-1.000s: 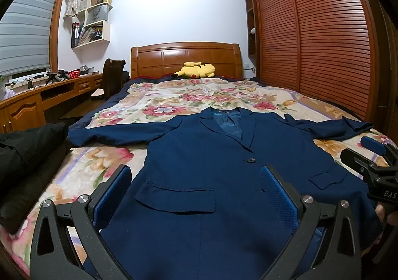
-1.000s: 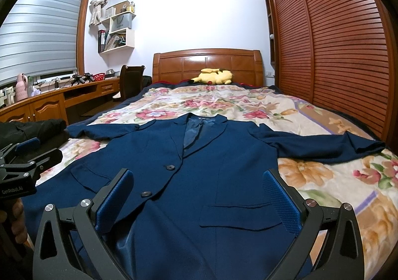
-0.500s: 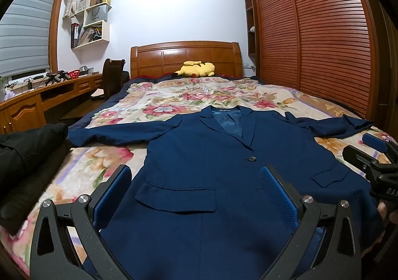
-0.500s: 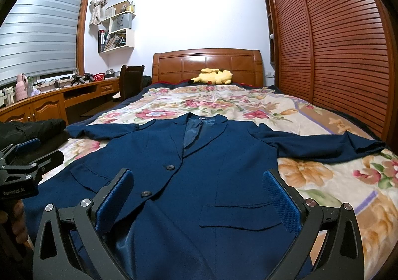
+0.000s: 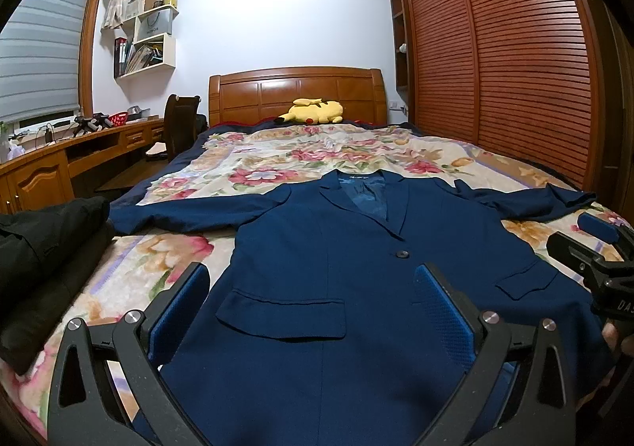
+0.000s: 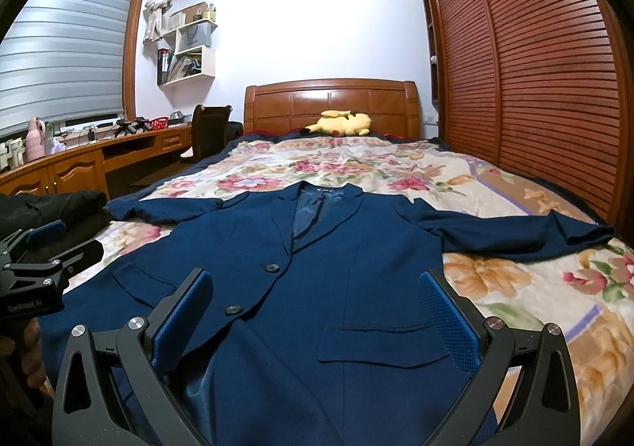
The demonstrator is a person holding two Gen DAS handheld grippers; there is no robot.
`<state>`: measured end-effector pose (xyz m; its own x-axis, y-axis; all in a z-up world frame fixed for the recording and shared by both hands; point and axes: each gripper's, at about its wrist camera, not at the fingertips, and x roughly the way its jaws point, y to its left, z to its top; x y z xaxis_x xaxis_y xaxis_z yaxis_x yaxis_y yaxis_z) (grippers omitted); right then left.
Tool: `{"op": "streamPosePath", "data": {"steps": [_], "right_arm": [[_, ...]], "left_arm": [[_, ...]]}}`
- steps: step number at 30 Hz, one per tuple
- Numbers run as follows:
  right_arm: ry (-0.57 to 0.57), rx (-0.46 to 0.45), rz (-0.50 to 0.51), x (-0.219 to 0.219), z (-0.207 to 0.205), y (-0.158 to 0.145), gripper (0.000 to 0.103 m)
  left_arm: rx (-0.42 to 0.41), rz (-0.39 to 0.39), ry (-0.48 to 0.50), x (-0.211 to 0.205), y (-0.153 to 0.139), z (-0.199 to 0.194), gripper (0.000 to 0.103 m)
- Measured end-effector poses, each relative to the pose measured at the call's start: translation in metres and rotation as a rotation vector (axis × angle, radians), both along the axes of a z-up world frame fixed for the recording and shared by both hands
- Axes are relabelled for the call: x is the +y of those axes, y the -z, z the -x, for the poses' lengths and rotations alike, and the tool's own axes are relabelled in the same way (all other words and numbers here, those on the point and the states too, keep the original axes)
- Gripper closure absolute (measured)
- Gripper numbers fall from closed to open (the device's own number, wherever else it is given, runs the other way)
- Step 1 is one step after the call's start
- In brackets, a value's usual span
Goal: Fold large clothes
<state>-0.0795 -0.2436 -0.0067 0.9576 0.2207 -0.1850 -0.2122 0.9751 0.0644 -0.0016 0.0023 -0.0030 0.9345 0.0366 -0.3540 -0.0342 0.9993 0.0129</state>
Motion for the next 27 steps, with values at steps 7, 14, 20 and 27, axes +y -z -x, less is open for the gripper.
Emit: {"op": "streamPosePath", "data": {"steps": [7,14,20,27], "right_arm": [[0.000,0.000,0.000,0.000,0.000,0.000,0.000],[-0.020,0.005,-0.004,0.001,0.001,-0.004,0.000],[-0.072,-0.007,0.014,0.009,0.001,-0.018,0.000],[-0.133,-0.005,0.069,0.022,-0.018,-0.036,0.000]], "left_arm": [[0.003,-0.002,-0.002,0.001,0.000,0.000,0.000],[0.012,-0.012,-0.018,0.008,-0.001,-0.001,0.000],[0.044,-0.066,-0.050,0.020,0.000,-0.013,0.000],[0.052,-0.054,-0.107,0.048,-0.007,-0.019,0.000]]}}
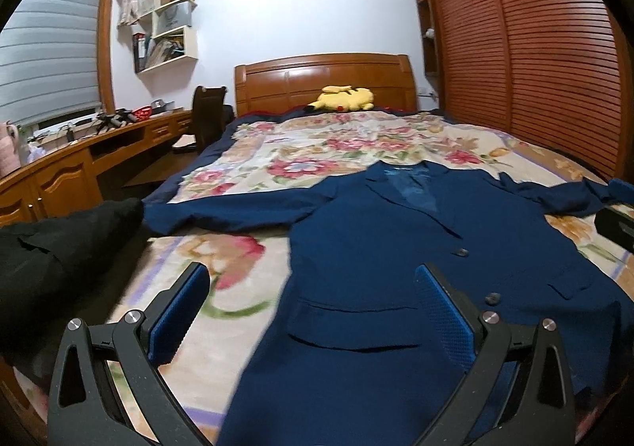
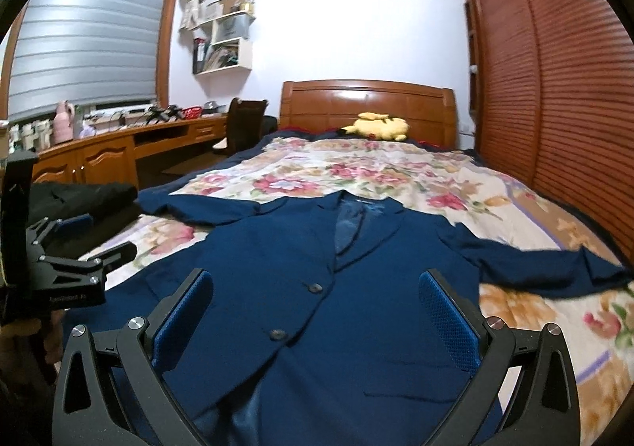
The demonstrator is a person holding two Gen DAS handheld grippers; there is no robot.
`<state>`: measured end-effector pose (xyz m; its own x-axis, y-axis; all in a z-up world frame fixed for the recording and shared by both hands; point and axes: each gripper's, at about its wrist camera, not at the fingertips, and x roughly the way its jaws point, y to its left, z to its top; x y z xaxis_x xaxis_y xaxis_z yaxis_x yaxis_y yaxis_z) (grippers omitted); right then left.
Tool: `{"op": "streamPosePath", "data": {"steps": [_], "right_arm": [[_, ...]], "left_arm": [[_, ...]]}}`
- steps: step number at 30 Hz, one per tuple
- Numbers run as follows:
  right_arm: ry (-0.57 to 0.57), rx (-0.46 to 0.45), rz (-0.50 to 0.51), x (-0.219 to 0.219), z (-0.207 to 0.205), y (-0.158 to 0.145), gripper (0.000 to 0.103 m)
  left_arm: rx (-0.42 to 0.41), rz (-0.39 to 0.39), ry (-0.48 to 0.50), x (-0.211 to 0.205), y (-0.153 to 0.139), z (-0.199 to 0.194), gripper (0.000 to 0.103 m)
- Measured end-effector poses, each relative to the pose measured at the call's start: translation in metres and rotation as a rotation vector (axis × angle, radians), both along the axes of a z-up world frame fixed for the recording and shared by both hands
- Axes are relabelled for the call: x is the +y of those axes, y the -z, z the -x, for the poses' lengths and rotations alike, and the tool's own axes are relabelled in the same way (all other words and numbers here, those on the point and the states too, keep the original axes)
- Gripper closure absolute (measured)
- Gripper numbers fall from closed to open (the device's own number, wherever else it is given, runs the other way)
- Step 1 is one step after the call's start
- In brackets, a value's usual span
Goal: Fold large clothes
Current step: 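Move the left tool to the jacket's sleeve cuff and close on it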
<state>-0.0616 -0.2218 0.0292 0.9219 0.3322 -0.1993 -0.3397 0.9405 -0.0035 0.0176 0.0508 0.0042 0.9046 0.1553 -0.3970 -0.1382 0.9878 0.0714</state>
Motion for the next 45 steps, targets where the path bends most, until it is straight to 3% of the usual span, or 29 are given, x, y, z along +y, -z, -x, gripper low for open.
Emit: {"op": "streamPosePath", "data": {"steps": [9,17,23,33,45], "right_arm": [[-0.086,-0.029,0.066,0.027,-0.029,-0.018,0.000],[-0.107,0.020,0.075,0.038,-0.073,-0.018,0.000],[-0.127,0.060,0.076,0.050,-0.116,-0.026,0.000],[-0.120,0.126,0.138,0.071,-0.148,-0.014,0.000],[-0.129,0.224,0.149,0.084,-0.173,-0.007,0.000]], "left_arm": [[0.050,-0.043,-0.087,0.047,0.006,-0.012,0.000],[0.096,-0.048,-0.092,0.077,0.008,-0.033,0.000],[0.104,0.006,-0.101,0.105,0.009,-0.058,0.000],[0.195,-0.020,-0.145,0.136,0.015,-0.118,0.000],[0.285,0.026,-0.118,0.160,0.034,-0.192,0.000]]}}
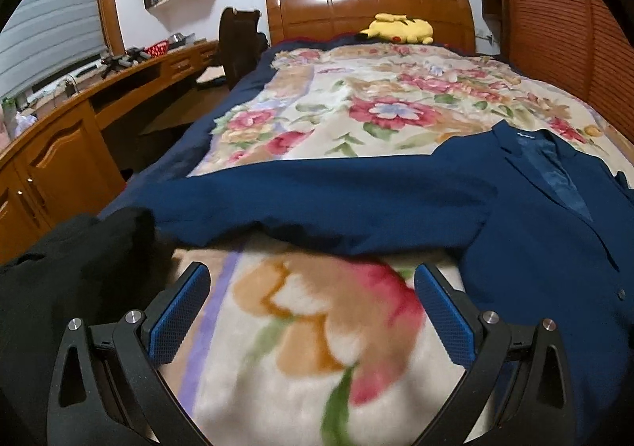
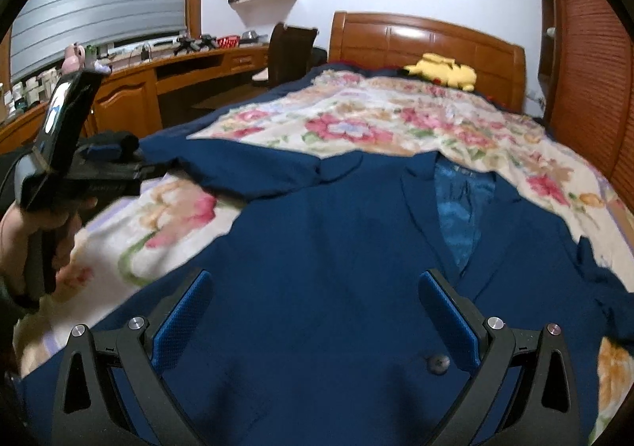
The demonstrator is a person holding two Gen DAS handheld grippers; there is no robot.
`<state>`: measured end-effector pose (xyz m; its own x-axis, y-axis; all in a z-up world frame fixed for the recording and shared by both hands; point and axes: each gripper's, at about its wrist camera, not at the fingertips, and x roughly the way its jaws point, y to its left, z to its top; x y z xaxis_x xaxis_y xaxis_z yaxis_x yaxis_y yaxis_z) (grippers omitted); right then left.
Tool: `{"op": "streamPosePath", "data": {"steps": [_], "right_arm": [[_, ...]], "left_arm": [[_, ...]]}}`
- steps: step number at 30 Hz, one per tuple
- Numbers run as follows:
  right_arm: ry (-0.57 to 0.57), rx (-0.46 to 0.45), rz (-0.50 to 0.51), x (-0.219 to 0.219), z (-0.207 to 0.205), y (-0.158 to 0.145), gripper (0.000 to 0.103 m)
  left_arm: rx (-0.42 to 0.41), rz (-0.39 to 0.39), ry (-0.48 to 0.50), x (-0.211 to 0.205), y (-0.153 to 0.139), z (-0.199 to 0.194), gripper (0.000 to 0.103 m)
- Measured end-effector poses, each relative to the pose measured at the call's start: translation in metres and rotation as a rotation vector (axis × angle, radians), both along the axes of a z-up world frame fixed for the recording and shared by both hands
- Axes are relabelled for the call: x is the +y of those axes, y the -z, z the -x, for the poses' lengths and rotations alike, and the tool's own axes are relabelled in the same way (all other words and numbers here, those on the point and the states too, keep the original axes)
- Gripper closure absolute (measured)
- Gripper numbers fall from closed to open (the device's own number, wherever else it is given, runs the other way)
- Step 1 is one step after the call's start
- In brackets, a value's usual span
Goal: Fold large clothes
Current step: 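Move the left tool to the jacket's sleeve cuff and close on it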
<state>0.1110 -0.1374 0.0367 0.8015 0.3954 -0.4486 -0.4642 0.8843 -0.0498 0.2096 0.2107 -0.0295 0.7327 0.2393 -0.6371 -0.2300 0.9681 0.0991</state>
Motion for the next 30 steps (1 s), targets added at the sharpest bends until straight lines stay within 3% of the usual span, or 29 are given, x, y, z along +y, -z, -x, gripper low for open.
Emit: {"op": "streamPosePath", "data": {"steps": [7,11,14,22,25,30], "right_arm": [[0.006,0.009,0.009,0.005,0.000,-0.001,0.000],[0.001,0.017,0.013,0.009,0.001,0.001,0.000],[0.005,0.007,0.007,0.007,0.005,0.000,0.000],[-0.011,0.021,-0.027,0.002,0.003,0.002,0.000],[-0.018,0.027,-0.025,0.002,0.002,0.003,0.000],[-0.022,0.038,-0.022,0.002,-0.001,0.004,0.000]], "left_arm": [[0.077,0.046,0.003,0.011,0.017,-0.041,0.023],[0.114,0.065,-0.057,0.023,0.028,-0.063,0.024],[0.140,0.123,-0.095,0.035,0.037,-0.076,0.024],[0.132,0.238,-0.179,0.066,0.045,-0.090,0.025],[0.137,0.273,-0.183,0.073,0.048,-0.094,0.034],[0.149,0.298,-0.173,0.076,0.049,-0.101,0.064]]}}
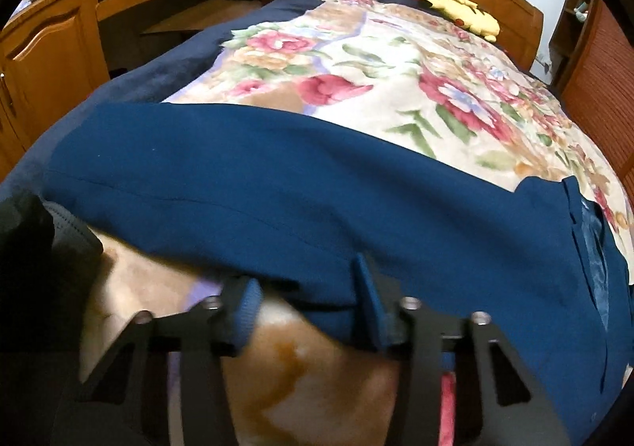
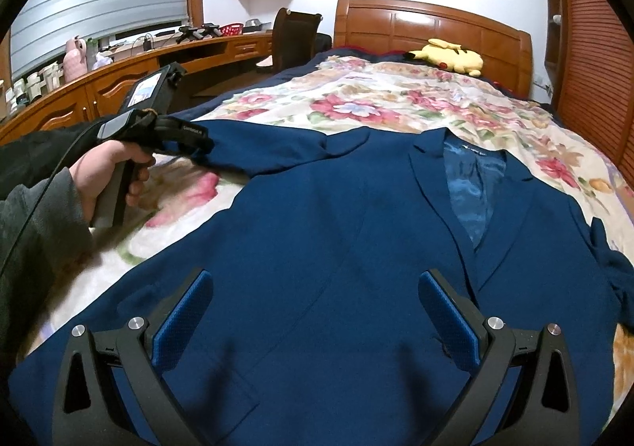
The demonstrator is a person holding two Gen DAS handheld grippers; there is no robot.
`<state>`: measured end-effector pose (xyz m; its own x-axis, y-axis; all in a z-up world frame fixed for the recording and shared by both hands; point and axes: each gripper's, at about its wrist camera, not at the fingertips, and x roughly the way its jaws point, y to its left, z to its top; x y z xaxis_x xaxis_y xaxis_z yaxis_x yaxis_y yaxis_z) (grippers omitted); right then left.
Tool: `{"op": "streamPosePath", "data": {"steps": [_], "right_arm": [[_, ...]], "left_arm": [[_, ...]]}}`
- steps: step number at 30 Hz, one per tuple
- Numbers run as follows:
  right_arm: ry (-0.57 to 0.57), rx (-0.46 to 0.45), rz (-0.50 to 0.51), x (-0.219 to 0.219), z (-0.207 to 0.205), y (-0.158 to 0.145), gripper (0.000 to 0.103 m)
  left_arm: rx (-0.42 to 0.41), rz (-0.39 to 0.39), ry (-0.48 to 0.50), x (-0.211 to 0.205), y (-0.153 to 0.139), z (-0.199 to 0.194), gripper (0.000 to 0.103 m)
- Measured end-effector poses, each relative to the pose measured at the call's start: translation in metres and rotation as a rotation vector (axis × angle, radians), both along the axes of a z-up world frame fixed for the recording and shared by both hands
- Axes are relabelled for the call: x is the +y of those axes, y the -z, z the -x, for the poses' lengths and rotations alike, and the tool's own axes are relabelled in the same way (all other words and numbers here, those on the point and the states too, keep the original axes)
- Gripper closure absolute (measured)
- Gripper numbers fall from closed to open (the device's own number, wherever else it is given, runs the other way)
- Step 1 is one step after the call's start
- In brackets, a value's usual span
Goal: Fold large clothes
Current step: 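Move the left tool to the jacket's sleeve cuff and close on it, then lift the sleeve with the left tool and fold it across the jacket front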
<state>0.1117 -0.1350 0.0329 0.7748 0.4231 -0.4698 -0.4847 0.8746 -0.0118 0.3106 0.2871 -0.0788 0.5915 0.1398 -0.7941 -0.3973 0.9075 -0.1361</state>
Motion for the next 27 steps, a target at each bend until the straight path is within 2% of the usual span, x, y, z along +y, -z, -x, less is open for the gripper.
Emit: {"op": "streamPosePath", "data": {"steps": [2,5,8,12,18,27], "right_arm": [[0.002,0.000,-0.003,-0.001,0.000,0.000,0.000],[0.001,-0.001,-0.010,-0.002,0.000,-0.001,0.000],[-0.002,0.005,-0.021,-0.005,0.001,0.000,0.000],[-0.013,0.002,-0.032,-0.010,0.007,-0.003,0.000],[-0.047,-0.010,-0.046,-0.026,0.023,-0.008,0.000],[-0.002,-0.040,-0.050,-0.054,0.038,-0.013,0.000]], "left_arm": [[0.018,-0.034,-0.005,-0.002,-0.001,-0.002,0.082],[0.040,-0.066,0.024,-0.009,-0.004,-0.003,0.098],[0.033,-0.115,0.042,-0.018,-0.015,0.001,0.100],[-0.014,-0.140,0.086,-0.036,-0.038,0.014,0.100],[-0.085,-0.201,0.184,-0.087,-0.085,0.046,0.100],[-0.138,-0.235,0.320,-0.159,-0.125,0.078,0.100]]}}
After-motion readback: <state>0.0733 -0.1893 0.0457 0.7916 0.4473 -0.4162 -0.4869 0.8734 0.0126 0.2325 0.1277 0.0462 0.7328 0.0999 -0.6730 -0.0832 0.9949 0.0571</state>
